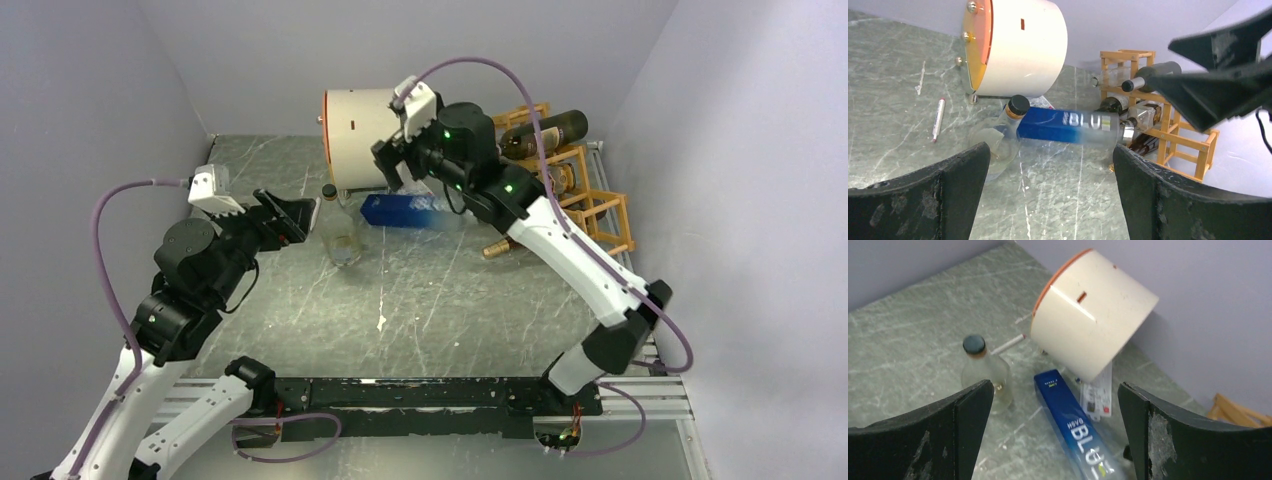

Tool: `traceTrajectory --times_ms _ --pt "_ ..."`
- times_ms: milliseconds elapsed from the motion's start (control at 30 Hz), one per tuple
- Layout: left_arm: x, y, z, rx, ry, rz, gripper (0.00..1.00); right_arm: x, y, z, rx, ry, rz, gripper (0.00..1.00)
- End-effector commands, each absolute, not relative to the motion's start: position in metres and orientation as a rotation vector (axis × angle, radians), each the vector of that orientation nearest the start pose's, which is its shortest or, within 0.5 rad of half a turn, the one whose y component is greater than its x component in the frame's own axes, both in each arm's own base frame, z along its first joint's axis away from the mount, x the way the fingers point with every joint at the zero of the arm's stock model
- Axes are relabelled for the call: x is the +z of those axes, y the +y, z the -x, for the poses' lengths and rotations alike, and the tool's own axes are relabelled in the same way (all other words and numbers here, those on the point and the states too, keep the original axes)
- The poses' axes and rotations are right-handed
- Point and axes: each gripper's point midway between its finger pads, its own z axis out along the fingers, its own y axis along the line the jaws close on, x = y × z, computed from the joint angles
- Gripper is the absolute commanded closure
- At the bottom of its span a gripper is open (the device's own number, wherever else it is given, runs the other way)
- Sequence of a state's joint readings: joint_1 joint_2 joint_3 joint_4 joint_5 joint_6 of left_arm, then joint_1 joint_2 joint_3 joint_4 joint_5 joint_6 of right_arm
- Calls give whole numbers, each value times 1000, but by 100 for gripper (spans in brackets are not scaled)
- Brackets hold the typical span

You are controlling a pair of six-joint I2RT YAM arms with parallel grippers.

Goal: Take the wine bottle off the wine rack

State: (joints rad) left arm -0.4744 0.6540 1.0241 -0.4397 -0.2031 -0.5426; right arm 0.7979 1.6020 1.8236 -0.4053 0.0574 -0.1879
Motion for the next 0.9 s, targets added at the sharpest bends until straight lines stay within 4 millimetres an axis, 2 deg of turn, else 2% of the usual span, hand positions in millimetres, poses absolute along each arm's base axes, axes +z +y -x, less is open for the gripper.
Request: traceTrajectory --times_ms 0,200,300,400,533,600,633,700,867 --pt "377 -102 -246 -630 1617 307 4 409 309 -336 365 1556 753 0" --pt "358 -77 -258 -495 1689 528 4 391 254 -315 243 1608 666 0" --pt "356 -80 -263 -476 1702 505 4 378 235 -309 198 1607 625 0" --pt "354 -86 -267 -496 1688 468 4 358 224 -316 154 1657 533 0" --pt "360 -95 -270 -504 1677 358 4 315 223 -311 183 1894 422 0" --pt "360 -97 -271 -482 1685 309 4 287 218 -308 216 2014 232 0" --pt "359 -98 -272 -473 1688 281 4 271 221 -305 249 2051 192 0" --pt "356 -100 -273 -464 1693 256 4 248 239 -305 358 2079 181 0" --pt "361 -109 -272 -485 1674 162 4 217 258 -335 394 2139 -68 0"
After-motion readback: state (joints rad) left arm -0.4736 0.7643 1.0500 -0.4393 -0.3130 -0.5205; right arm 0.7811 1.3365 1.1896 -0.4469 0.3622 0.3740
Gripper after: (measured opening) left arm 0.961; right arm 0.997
